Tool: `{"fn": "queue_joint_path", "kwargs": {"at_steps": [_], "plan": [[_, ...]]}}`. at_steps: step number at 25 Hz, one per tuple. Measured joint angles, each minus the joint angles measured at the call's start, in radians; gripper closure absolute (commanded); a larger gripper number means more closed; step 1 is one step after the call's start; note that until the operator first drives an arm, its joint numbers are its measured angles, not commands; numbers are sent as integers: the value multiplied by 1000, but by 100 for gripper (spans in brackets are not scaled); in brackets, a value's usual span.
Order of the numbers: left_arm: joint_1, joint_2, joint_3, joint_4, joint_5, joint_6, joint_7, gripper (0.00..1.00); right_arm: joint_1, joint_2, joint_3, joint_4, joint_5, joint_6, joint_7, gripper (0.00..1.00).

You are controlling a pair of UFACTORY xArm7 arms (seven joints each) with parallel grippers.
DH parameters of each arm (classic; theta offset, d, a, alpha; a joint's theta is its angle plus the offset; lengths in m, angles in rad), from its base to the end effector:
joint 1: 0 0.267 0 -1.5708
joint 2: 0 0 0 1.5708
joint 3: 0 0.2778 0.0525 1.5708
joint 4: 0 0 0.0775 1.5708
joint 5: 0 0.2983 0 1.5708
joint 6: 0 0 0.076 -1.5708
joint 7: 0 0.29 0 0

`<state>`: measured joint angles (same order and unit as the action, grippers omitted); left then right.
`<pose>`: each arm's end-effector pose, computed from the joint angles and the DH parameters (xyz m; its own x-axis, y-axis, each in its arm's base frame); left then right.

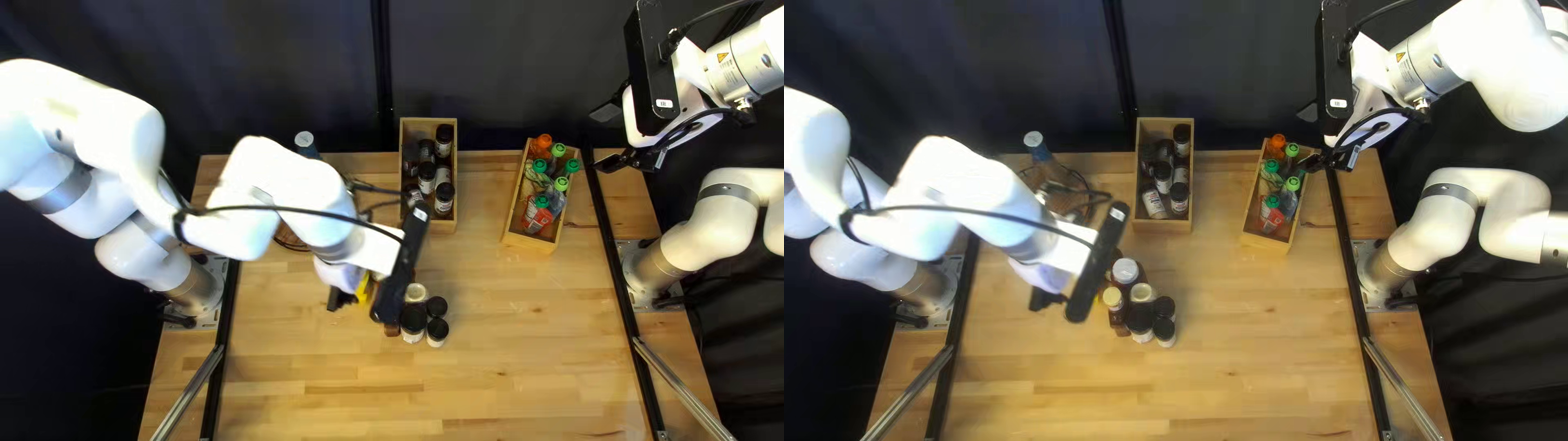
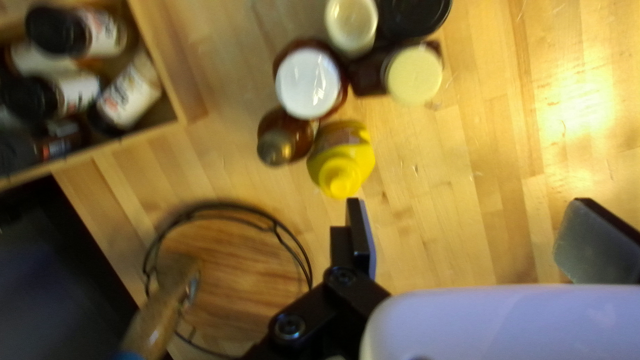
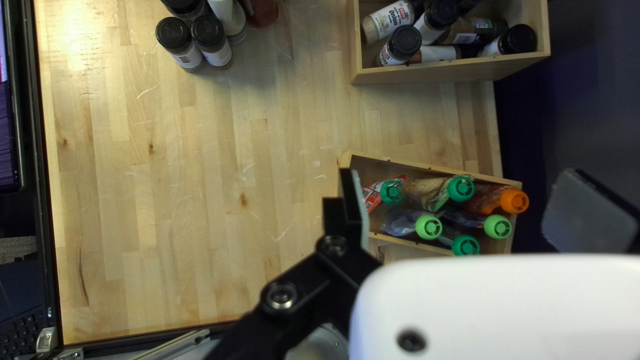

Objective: Separate condiments, baby food and spices and place it in 3 different racks/containers

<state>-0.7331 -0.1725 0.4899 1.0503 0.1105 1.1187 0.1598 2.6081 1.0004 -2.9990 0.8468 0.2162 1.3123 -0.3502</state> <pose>0.4091 -0.0812 0.2314 0.8970 -0.4347 0.0806 -0.4332 -0.9006 -0.0356 0.2768 -0.0547 0.4033 0.8636 -0.0381 0.5028 -0.0959 -0.9914 0.0896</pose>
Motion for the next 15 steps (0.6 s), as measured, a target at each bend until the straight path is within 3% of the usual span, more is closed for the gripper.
{"fn": "queue_joint_path", "kwargs": {"at_steps": [14,15], "plan": [[-4,157,20,14,-74,-68,42,0,0,0,0,0,0,0,0,0],[-4,168,20,21,-74,-65,38,9,0,0,0,0,0,0,0,0]]}}
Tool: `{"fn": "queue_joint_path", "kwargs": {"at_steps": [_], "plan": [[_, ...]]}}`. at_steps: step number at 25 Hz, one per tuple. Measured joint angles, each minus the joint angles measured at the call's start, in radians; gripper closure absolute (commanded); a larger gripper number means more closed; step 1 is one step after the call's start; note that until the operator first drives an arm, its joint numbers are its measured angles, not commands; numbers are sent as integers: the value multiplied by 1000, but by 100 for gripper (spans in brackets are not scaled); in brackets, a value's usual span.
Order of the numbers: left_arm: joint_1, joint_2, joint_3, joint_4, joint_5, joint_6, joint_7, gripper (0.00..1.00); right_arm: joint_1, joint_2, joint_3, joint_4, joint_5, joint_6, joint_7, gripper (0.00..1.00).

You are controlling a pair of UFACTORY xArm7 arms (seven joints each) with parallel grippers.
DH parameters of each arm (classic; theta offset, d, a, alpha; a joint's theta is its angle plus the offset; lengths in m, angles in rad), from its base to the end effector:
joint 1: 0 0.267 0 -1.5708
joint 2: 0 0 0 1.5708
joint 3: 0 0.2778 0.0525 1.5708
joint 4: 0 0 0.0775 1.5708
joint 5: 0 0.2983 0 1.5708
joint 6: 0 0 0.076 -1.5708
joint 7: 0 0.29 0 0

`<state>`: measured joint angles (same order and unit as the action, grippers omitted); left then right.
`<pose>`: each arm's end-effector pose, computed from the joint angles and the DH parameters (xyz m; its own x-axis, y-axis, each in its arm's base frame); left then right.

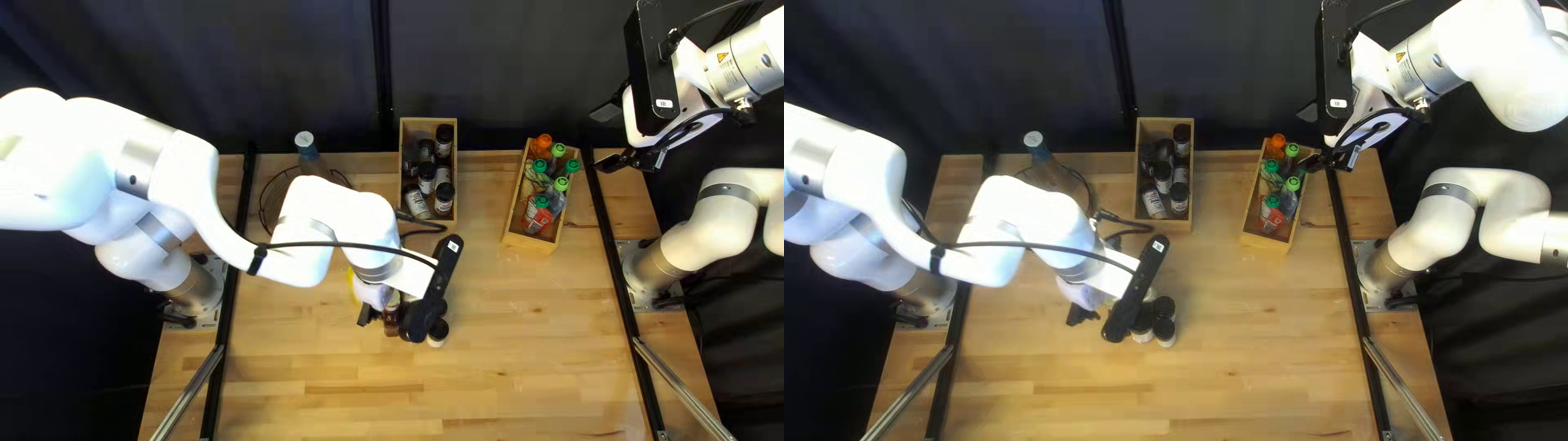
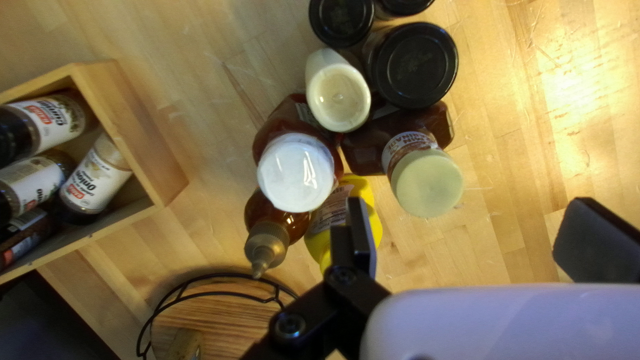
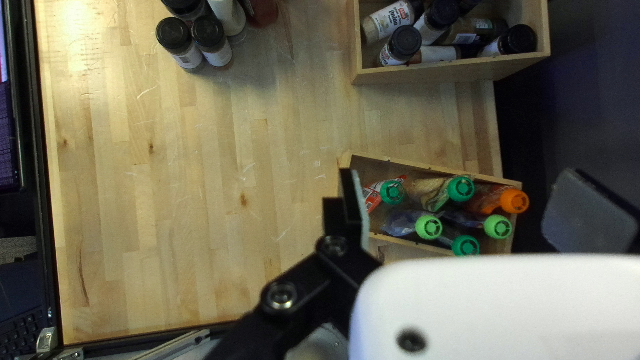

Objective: Separate condiments, baby food and spices and place it in 3 different racks/containers

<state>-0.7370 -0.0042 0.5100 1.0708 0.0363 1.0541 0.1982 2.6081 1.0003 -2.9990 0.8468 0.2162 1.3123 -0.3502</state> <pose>0.4233 -0.0899 0.1828 0.9034 -0.4286 0.0138 -0.4280 -0.9032 -0.0332 0.2768 -0.0547 0.4032 0.8636 -0.0381 0.5027 -0.0958 -0.9914 0.0896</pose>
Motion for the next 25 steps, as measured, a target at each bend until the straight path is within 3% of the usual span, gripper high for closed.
{"fn": "queue_joint_path", "kwargs": {"at_steps": [1,2,3,13,21,25], "plan": [[0,9,0,5,0,3,-2,32,0,0,0,0,0,0,0,0],[0,18,0,10,-1,6,-3,41,0,0,0,0,0,0,0,0],[0,27,0,15,-2,8,-4,100,0,0,0,0,0,0,0,0],[-2,68,-4,55,-18,50,-12,100,0,0,0,0,0,0,0,0],[-53,85,-59,136,-89,159,-29,100,0,0,0,0,0,0,0,0],[-84,29,-90,129,-107,208,-57,100,0,0,0,0,0,0,0,0]]}}
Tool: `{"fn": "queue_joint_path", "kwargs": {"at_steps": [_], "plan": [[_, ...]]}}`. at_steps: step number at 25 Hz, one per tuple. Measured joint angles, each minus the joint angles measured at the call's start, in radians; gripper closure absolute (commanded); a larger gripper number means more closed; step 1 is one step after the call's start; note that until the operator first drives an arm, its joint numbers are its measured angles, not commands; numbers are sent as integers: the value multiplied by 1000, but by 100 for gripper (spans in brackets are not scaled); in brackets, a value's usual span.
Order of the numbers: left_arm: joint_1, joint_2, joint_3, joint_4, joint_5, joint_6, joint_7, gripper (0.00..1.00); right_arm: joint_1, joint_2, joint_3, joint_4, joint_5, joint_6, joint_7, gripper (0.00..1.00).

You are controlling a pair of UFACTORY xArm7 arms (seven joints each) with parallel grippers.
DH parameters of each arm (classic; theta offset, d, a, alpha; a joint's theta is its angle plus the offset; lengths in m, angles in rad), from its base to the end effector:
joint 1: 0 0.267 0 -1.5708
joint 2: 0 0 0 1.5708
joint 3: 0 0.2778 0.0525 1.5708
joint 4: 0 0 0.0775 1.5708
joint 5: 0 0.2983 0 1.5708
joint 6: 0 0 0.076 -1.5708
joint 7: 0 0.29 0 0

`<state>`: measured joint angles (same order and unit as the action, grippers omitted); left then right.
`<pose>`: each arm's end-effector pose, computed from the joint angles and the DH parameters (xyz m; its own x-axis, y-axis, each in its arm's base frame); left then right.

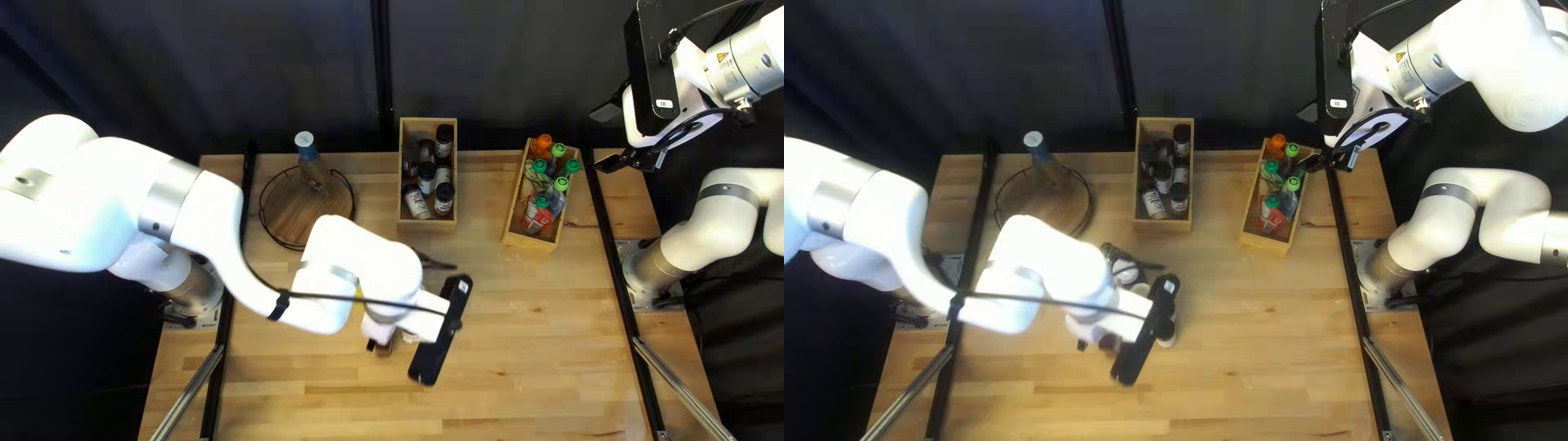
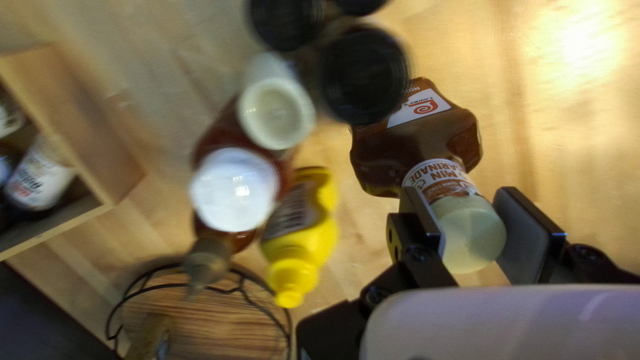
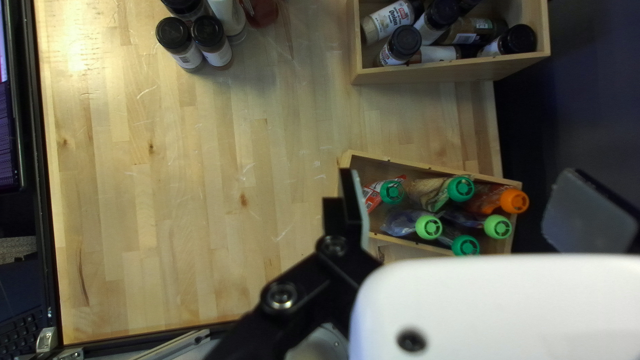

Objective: Separate condiments, baby food and spices and place it in 3 different racks/containers

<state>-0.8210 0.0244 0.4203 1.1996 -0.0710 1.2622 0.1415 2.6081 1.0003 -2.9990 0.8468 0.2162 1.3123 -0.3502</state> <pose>0.3756 -0.1780 0.2058 0.8653 -0.4954 -0.0766 -0.4913 -0.8684 0.0671 0.2768 -0.0547 0.4032 0.8636 -0.0381 0.5027 -0.0958 -0.9914 0.0896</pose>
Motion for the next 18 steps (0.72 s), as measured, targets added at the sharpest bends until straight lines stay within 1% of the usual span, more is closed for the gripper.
{"fn": "queue_joint_path", "kwargs": {"at_steps": [2,5,8,11,14,16,18], "plan": [[-13,-54,-16,-27,17,25,-51,100,0,0,0,0,0,0,0,0],[-16,-175,-42,-107,78,62,-176,100,0,0,0,0,0,0,0,0],[16,-333,-78,-218,160,106,-340,100,0,0,0,0,0,0,0,0],[85,-498,-107,-338,243,159,-486,100,0,0,0,0,0,0,0,0],[176,-641,-112,-434,321,210,-572,100,0,0,0,0,0,0,0,0],[239,-709,-102,-476,372,235,-603,100,0,0,0,0,0,0,0,0],[293,-754,-88,-499,414,252,-624,100,0,0,0,0,0,0,0,0]]}}
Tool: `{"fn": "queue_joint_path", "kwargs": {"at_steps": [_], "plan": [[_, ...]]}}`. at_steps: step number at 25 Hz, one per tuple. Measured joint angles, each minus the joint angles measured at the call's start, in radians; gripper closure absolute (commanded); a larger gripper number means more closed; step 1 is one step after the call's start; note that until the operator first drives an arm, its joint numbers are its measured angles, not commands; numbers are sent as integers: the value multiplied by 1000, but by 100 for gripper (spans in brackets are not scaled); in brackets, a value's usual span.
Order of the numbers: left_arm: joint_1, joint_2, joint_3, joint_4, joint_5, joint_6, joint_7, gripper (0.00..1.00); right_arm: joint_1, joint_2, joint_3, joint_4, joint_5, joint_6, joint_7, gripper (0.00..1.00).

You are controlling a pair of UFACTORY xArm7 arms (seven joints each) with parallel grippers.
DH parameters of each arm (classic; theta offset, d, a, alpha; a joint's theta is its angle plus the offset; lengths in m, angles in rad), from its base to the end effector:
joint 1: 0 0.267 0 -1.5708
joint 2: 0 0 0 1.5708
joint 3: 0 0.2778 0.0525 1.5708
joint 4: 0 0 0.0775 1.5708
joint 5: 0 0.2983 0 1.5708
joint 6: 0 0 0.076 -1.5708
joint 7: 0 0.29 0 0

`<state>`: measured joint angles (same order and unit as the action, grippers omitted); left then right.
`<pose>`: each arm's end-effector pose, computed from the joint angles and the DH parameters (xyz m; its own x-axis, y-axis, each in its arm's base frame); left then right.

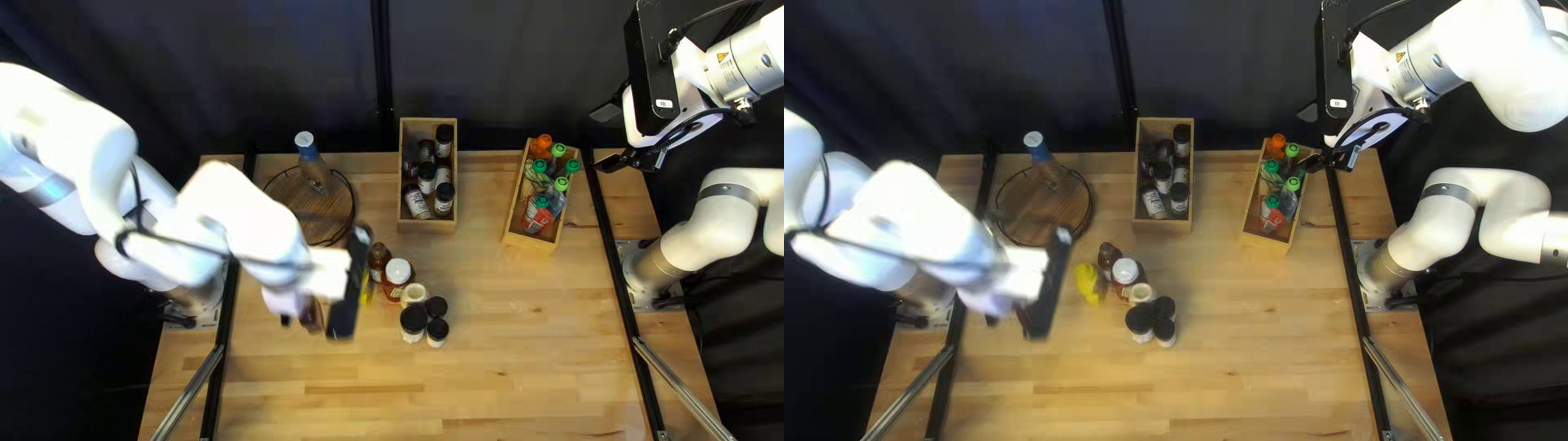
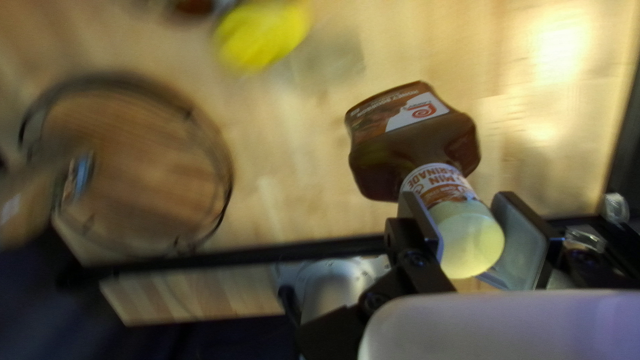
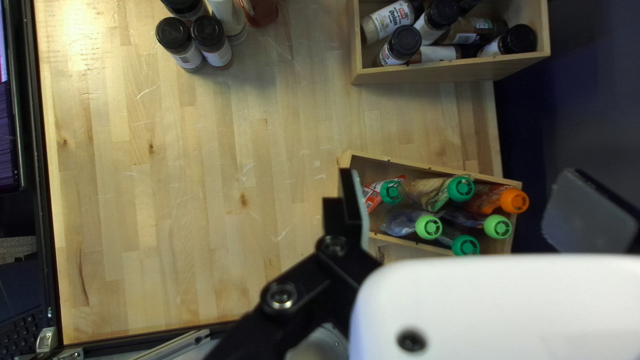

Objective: Separate condiments, baby food and spices and place it in 3 different racks/containers

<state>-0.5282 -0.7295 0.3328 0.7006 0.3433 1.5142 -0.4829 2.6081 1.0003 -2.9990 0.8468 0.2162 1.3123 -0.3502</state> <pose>0.2308 0.0303 0.2384 0.9865 0.1589 -0.0406 0.1508 -0.9763 -0.1555 0.2768 -0.0547 0.4032 0.8636 -0.0381 0.5027 -0.0958 -0.9914 0.0896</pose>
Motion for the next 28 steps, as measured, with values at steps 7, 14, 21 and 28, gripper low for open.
{"fn": "queue_joint_path", "kwargs": {"at_steps": [7,14,21,28], "plan": [[121,-33,109,-2,109,-23,-4,100,0,0,0,0,0,0,0,0],[184,-31,223,-15,165,-109,7,100,0,0,0,0,0,0,0,0],[189,-19,308,-38,169,-199,29,100,0,0,0,0,0,0,0,0],[173,3,355,-47,157,-249,45,100,0,0,0,0,0,0,0,0]]}}
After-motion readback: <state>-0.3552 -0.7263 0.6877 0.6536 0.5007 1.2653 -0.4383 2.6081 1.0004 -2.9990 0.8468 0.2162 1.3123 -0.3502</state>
